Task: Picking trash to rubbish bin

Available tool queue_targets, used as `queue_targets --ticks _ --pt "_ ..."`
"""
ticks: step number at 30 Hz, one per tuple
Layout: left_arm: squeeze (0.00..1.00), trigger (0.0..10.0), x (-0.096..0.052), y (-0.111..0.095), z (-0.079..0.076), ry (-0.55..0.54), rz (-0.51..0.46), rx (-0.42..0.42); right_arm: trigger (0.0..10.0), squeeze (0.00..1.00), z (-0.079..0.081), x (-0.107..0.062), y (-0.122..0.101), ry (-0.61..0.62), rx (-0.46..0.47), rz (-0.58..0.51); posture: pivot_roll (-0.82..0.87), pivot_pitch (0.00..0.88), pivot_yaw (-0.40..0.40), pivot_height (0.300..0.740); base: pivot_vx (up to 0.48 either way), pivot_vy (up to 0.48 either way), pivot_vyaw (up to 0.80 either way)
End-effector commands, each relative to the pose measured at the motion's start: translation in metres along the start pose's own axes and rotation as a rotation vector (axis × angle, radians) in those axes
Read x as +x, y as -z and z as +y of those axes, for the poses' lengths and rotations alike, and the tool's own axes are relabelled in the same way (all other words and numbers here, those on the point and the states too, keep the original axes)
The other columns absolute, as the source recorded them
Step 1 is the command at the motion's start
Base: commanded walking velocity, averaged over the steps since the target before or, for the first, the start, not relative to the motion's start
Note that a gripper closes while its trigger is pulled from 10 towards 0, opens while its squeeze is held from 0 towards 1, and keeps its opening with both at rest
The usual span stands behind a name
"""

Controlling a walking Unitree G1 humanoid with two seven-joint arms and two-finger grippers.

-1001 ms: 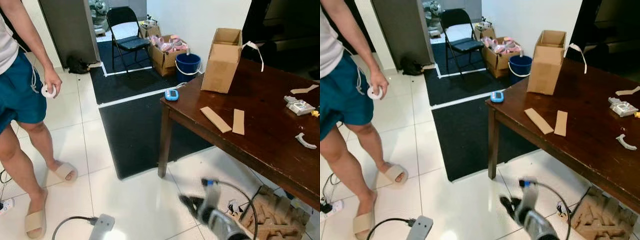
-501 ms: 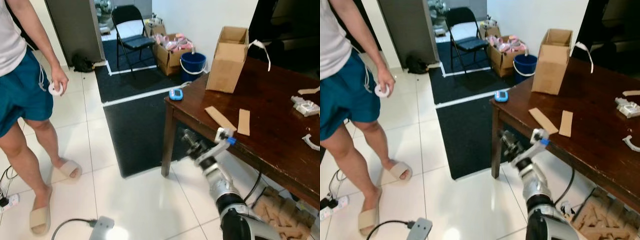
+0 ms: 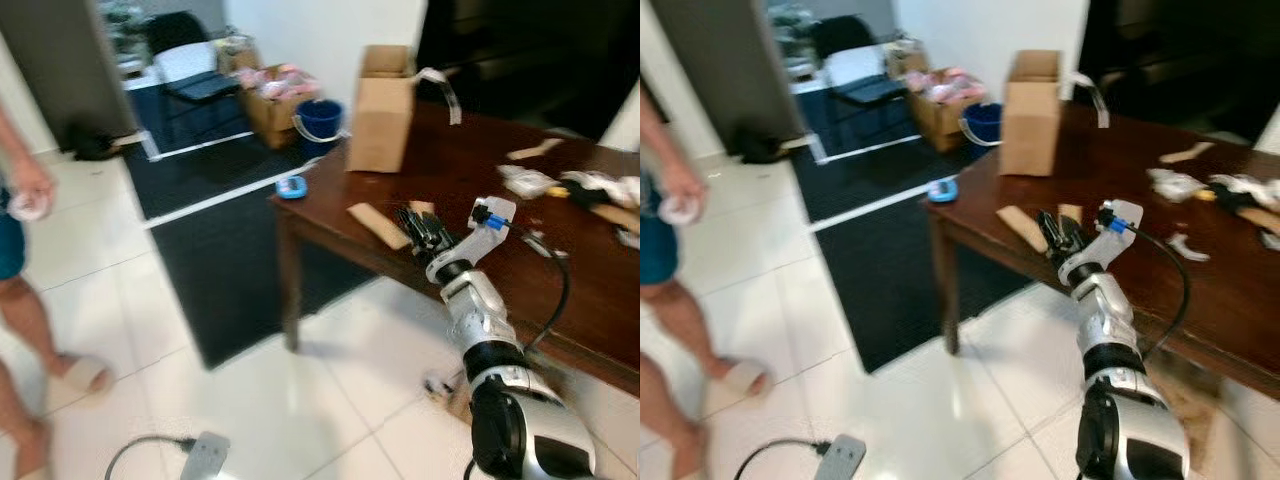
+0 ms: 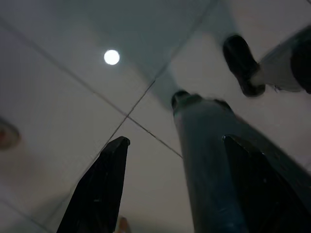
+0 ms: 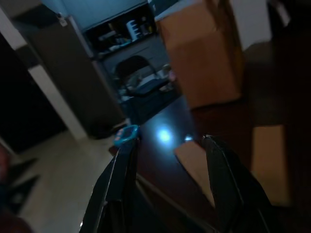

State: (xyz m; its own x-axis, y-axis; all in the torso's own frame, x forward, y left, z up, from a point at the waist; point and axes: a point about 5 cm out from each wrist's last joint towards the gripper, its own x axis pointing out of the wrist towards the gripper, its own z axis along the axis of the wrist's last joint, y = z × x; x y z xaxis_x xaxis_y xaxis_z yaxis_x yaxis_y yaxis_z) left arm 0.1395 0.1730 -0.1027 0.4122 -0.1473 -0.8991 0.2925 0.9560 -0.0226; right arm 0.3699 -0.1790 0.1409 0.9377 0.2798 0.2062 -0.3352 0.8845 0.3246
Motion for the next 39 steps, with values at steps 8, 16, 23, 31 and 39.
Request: queue_targets --ticks 8,16,23,31,39 --pt "0.0 10.0 -0.001 0.002 0.001 0.006 0.019 0.026 10.0 0.0 0.026 0.002 0.017 -0.165 -0.078 0.085 0.01 0.019 0.014 0.74 0.0 0.0 0.0" --pt "0.0 10.0 0.0 0.0 0.002 0.01 0.018 0.024 10.0 0.0 0.035 0.004 0.02 -0.19 -0.138 0.106 0.01 0.015 0.018 0.74 0.063 0.0 0.0" --pt "0.0 10.0 -0.001 0.001 0.004 0.014 0.026 0.038 10.0 0.0 0.04 0.005 0.021 -0.188 -0.185 0.109 0.01 0.016 0.029 0.74 0.259 0.0 0.0" --pt "0.0 10.0 -0.001 0.001 0.005 0.018 0.03 0.054 10.0 0.0 0.044 0.005 0.022 -0.191 -0.183 0.102 0.0 0.006 0.032 0.74 0.329 0.0 0.0" --pt "0.0 10.0 -0.002 -0.001 0.008 0.023 0.027 0.068 10.0 0.0 0.049 0.007 0.023 -0.195 -0.185 0.096 -0.01 0.002 0.041 0.74 0.398 0.0 0.0"
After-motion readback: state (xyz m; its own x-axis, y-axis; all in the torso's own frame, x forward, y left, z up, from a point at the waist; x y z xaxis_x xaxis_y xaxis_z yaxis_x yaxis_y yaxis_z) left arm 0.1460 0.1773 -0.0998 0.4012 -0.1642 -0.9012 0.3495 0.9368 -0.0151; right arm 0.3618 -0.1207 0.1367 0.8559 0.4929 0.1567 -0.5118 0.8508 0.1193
